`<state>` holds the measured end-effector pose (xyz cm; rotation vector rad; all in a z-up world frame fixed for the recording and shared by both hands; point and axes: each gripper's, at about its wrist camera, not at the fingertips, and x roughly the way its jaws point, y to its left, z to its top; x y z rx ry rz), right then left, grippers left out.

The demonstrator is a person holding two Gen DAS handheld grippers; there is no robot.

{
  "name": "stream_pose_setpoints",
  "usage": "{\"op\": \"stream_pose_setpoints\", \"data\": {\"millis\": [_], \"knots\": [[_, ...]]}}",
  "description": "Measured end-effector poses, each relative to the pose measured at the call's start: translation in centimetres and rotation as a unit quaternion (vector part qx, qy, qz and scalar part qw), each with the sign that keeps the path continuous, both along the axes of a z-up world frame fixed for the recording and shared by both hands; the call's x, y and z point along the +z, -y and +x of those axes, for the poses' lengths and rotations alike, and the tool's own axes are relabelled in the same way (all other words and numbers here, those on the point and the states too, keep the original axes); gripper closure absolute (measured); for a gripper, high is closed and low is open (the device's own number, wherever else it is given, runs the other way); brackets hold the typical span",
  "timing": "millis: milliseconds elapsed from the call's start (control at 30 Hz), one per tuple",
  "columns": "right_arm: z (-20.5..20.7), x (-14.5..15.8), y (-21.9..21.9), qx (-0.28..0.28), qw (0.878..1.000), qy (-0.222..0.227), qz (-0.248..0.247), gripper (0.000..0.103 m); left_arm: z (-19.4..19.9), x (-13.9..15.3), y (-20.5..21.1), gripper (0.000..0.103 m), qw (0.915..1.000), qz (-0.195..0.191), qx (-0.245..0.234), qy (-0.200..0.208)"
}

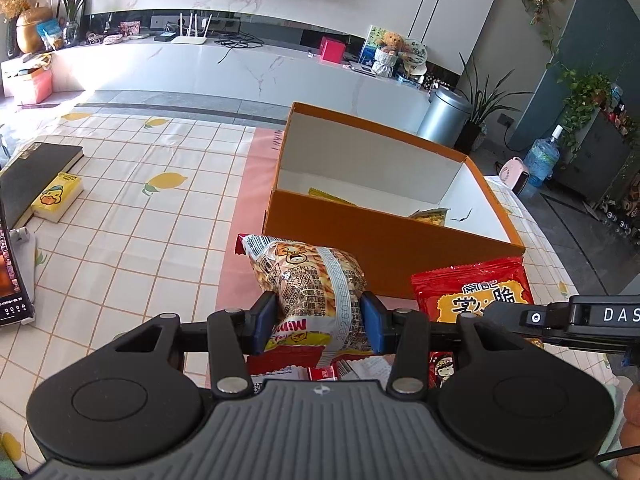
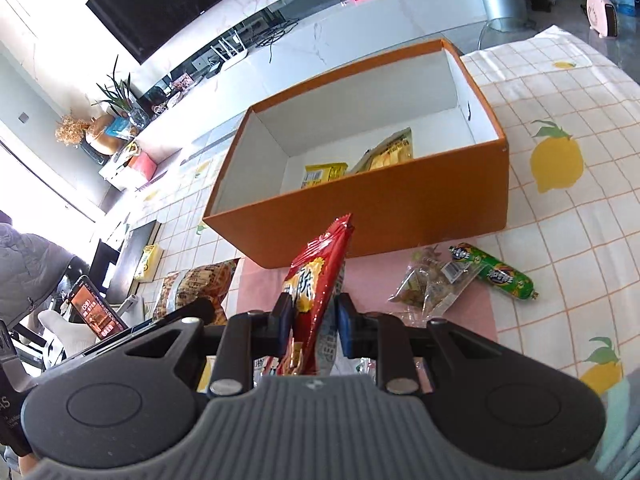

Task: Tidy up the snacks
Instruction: 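Lift both bags over the orange box and open both tools to release them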

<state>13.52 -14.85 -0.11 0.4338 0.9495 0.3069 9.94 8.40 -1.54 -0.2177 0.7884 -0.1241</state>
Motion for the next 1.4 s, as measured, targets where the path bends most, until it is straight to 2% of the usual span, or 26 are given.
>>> {"op": "stream_pose_setpoints", "data": {"millis": [167,367,733,1000,1167,1400], "knots": [[-1.9,2.4,1.0,-0.001,0.999,0.035,-0.007,0.083,-0.9,1.9,0.5,0.052,0.9997,0.001,-0.003,0.024],[-2.3,5.4,1.8,0.002,0.997,0.076,-0.017,0.083,-0.2,4.2,1.2,0.052,0.9986,0.003,-0.009,0.052],[2.4,8.5,1.8,0.007,0.992,0.119,-0.041,0.083,4.2,7.0,2.4,0.052,0.9948,0.036,-0.028,0.091],[8.0,8.0,1.3,0.002,0.99,0.128,-0.055,0.083,8.7,6.2,3.3,0.052,0.9935,0.062,-0.049,0.082],[12.4,6.8,1.4,-0.009,0.993,0.113,-0.041,0.083,11.5,5.0,3.7,0.052,0.9938,0.07,-0.057,0.065],[17.0,3.8,-0.2,0.002,0.995,0.085,-0.057,0.083,14.3,2.5,4.6,0.052,0.9905,0.097,-0.092,0.031]]}}
